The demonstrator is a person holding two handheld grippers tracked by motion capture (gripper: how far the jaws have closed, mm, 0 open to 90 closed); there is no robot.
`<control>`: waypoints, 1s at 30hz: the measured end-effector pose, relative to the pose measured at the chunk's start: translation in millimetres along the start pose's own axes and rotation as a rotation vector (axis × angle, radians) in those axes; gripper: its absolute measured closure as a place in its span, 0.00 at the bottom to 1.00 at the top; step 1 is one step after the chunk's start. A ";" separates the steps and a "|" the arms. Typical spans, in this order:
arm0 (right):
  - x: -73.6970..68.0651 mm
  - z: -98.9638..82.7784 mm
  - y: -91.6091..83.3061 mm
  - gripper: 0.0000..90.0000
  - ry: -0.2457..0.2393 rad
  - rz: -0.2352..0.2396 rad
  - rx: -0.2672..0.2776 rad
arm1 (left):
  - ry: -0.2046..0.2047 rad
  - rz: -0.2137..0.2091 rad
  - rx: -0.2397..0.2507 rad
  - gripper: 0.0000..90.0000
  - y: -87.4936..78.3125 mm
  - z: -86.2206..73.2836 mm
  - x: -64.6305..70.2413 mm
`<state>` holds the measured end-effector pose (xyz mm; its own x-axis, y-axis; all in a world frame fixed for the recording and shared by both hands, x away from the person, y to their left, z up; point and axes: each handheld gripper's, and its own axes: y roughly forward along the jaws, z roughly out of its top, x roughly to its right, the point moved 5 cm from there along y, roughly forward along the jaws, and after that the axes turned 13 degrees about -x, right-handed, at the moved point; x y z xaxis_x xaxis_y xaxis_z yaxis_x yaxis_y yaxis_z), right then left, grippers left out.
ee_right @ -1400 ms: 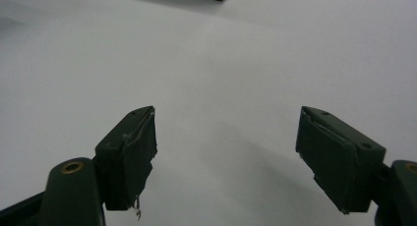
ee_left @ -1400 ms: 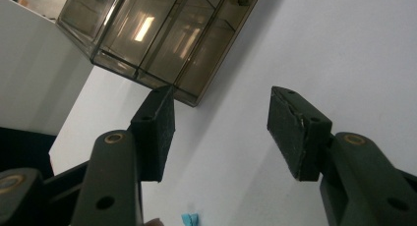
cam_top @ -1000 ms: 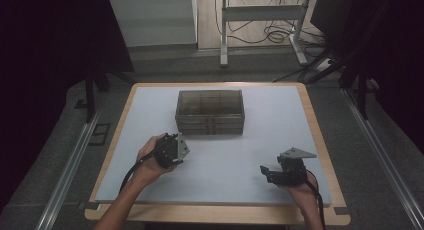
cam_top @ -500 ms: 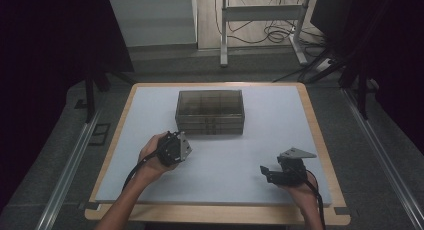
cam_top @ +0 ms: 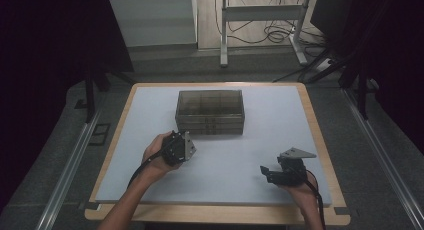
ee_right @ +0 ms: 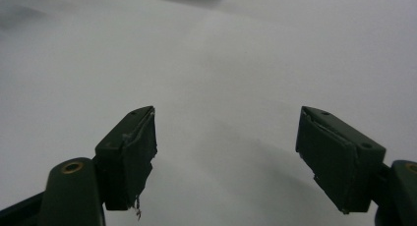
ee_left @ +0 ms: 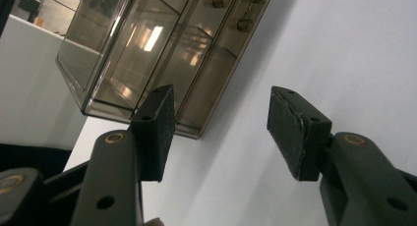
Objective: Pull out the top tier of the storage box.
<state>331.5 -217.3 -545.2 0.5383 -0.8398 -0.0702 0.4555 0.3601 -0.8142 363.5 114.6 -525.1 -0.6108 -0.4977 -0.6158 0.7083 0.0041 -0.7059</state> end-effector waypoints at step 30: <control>-0.7 0.9 -0.3 0.25 0.008 0.020 0.012 | -0.014 0.027 0.045 0.50 4.4 19.2 -0.2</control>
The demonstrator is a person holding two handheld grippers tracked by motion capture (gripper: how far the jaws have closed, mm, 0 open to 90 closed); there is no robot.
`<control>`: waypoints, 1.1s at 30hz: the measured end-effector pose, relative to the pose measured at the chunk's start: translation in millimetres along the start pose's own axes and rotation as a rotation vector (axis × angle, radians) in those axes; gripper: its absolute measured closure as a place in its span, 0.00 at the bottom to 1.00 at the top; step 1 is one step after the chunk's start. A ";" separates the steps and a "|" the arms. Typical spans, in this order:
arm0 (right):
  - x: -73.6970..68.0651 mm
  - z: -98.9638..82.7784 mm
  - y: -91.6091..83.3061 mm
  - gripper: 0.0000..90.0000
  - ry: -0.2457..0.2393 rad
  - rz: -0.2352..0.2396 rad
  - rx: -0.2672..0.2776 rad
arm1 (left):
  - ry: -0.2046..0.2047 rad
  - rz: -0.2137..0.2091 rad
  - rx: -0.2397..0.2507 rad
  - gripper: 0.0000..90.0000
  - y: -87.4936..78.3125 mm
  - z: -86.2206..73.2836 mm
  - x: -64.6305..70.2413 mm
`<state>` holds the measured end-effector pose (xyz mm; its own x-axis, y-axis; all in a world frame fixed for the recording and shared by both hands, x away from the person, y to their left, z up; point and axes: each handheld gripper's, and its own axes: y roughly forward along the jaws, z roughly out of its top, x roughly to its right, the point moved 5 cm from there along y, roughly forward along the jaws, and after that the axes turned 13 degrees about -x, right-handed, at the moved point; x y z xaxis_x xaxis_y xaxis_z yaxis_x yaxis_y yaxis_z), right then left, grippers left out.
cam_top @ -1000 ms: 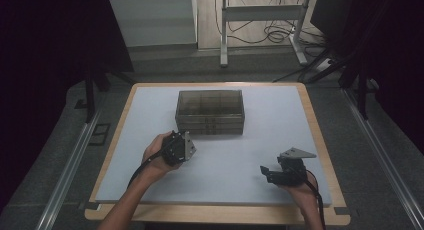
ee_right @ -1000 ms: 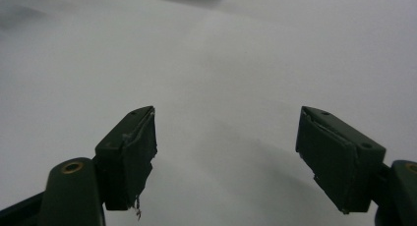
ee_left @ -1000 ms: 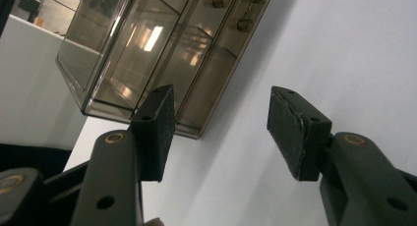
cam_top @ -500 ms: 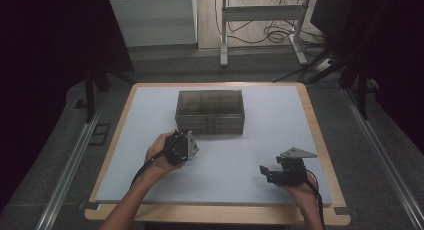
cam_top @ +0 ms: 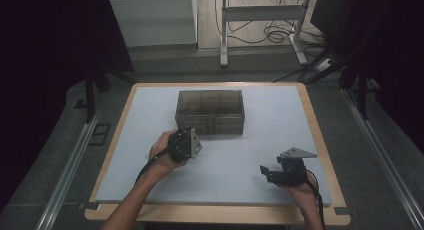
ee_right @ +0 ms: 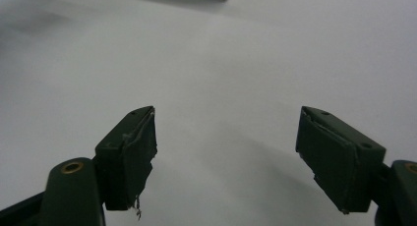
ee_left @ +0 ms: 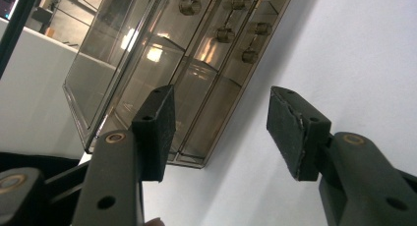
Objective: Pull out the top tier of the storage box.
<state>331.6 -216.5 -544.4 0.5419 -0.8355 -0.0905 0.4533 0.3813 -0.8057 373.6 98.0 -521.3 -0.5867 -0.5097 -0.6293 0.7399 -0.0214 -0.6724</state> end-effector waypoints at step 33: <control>-3.2 0.7 3.8 0.25 -0.015 -0.005 -0.012 | -0.002 0.009 0.002 0.46 8.0 20.0 -3.5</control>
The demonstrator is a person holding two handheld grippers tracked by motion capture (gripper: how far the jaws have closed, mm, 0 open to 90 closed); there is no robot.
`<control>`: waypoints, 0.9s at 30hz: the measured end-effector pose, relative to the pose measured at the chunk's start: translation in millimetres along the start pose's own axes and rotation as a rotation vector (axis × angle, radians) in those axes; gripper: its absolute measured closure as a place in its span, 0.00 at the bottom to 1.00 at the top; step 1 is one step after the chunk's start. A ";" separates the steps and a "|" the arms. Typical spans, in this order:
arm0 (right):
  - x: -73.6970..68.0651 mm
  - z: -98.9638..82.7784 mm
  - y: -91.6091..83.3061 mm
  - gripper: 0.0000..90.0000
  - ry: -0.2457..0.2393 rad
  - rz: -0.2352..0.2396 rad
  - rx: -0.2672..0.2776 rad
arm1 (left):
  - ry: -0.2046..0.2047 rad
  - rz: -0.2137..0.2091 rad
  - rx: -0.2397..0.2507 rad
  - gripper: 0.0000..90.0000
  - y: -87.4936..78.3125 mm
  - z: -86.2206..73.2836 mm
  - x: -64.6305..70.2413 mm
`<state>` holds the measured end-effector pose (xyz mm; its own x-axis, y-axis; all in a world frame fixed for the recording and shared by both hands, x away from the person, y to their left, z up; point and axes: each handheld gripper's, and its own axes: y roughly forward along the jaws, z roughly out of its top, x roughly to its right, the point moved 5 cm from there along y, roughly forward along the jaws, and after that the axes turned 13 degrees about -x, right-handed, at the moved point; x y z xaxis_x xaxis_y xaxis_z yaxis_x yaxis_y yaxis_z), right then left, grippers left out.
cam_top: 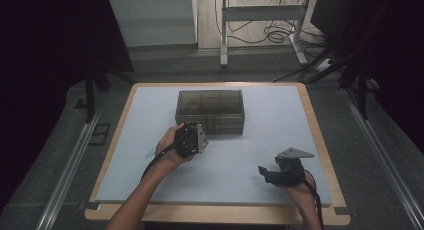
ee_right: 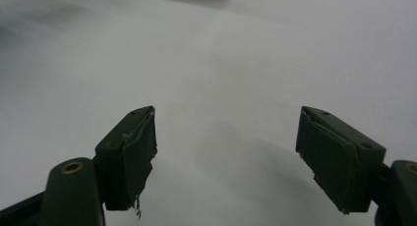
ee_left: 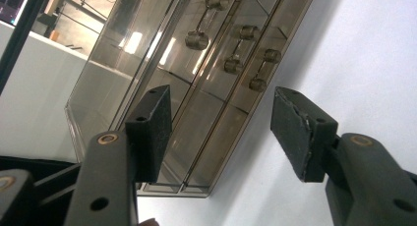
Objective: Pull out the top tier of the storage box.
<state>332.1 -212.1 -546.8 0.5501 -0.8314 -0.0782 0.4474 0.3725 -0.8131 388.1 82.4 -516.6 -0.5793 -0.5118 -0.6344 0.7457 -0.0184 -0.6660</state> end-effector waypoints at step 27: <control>2.9 -0.5 -0.8 0.25 0.013 -0.003 0.007 | 0.029 0.030 0.017 0.46 6.9 22.6 -9.1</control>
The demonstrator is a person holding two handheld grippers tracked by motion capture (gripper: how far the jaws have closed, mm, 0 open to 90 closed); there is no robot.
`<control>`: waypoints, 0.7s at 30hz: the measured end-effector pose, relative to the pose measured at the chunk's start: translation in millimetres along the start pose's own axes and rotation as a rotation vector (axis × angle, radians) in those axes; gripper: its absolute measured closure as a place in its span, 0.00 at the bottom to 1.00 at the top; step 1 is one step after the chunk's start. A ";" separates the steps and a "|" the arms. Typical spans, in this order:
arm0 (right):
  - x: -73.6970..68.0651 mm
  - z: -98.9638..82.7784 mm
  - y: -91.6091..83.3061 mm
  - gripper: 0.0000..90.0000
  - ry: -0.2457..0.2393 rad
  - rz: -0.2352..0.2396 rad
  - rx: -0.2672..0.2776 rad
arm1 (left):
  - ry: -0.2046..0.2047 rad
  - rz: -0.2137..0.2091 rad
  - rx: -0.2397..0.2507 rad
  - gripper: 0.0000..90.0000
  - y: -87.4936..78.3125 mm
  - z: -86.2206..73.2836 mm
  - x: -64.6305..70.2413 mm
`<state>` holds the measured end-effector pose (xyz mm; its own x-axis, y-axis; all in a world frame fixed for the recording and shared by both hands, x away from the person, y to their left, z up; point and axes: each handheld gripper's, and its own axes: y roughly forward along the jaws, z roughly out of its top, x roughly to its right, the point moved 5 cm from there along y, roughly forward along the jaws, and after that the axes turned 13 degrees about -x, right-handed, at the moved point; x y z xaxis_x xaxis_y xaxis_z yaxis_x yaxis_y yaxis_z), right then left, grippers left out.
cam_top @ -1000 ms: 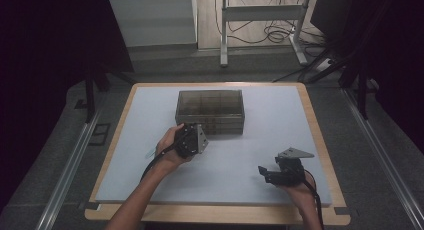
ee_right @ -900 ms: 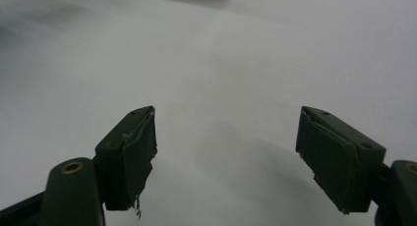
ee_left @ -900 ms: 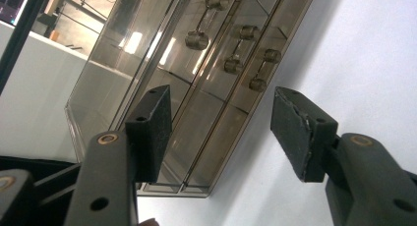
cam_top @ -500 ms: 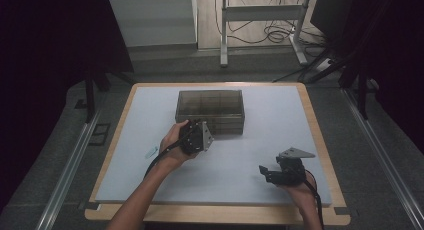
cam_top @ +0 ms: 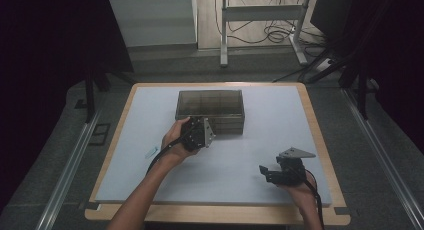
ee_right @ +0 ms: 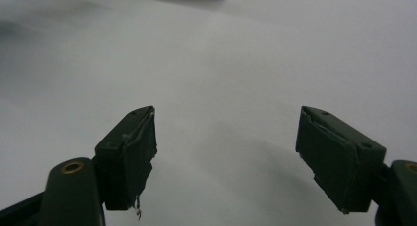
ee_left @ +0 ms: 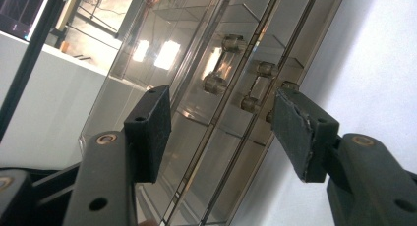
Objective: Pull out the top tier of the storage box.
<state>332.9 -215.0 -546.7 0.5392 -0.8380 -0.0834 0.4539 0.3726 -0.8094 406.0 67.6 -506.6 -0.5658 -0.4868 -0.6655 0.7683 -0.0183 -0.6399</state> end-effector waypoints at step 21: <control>1.6 -0.1 -1.1 0.25 0.001 -0.002 0.002 | 0.035 0.029 0.016 0.46 5.1 6.2 4.3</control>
<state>333.2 -216.9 -546.0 0.5378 -0.8391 -0.0820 0.4564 0.3716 -0.8085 409.2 60.0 -510.3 -0.5529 -0.4564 -0.6971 0.7892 -0.0185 -0.6138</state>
